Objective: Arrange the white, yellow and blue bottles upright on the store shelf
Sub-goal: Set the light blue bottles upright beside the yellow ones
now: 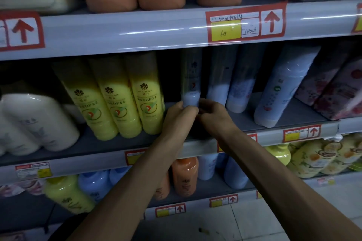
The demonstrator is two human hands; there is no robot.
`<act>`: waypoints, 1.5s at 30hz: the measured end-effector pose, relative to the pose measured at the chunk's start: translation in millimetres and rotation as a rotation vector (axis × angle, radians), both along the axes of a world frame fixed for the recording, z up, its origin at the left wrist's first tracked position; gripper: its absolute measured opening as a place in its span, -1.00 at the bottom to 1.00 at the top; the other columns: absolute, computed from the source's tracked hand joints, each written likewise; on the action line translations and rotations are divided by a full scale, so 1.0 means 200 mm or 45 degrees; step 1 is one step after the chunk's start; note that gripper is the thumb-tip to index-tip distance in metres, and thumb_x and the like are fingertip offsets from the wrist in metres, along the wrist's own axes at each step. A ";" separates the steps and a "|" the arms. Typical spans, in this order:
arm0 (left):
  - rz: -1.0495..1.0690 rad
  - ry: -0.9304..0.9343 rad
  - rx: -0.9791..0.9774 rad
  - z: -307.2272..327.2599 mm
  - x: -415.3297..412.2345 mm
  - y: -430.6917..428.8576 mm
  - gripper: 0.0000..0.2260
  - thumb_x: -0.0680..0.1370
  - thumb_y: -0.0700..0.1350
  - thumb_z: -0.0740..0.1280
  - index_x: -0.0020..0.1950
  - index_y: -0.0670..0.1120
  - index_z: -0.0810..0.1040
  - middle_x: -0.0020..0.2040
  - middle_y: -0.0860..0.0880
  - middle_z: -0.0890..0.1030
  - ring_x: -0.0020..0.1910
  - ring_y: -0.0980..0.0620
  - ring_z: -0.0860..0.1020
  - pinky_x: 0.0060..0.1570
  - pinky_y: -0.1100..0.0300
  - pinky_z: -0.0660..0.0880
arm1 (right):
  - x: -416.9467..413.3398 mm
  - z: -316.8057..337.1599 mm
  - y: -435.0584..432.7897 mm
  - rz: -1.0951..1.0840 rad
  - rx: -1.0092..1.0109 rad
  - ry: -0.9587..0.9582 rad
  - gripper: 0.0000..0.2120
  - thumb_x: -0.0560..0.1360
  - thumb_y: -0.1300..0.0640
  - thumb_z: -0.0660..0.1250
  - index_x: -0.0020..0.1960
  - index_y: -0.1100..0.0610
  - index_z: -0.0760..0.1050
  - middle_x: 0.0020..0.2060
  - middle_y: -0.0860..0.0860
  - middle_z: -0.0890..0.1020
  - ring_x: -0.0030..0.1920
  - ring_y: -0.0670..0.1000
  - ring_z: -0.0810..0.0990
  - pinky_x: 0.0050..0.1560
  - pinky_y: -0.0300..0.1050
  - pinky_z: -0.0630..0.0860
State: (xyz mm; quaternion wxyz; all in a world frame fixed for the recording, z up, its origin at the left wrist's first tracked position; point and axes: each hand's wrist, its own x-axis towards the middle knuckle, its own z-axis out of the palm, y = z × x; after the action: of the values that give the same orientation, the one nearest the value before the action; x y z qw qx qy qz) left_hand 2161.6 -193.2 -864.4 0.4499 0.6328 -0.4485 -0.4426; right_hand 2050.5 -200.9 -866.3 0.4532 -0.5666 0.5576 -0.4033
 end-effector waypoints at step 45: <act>-0.422 0.016 -0.489 0.08 -0.39 0.27 -0.76 0.58 -0.07 0.49 0.24 0.03 0.62 -0.01 0.09 0.70 -0.01 0.22 0.67 -0.05 0.35 0.55 | -0.65 0.06 0.23 -0.760 -0.482 0.401 -0.55 0.37 -0.09 0.59 0.20 0.00 0.59 -0.02 -0.12 0.72 -0.03 -0.08 0.69 0.00 -0.02 0.65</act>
State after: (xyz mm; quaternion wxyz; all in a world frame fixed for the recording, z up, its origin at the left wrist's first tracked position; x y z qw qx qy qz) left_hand 2084.2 -139.2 -848.3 0.4860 0.4508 -0.6191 -0.4211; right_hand 1920.7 -154.4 -854.5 0.1120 -0.5081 0.6763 -0.5213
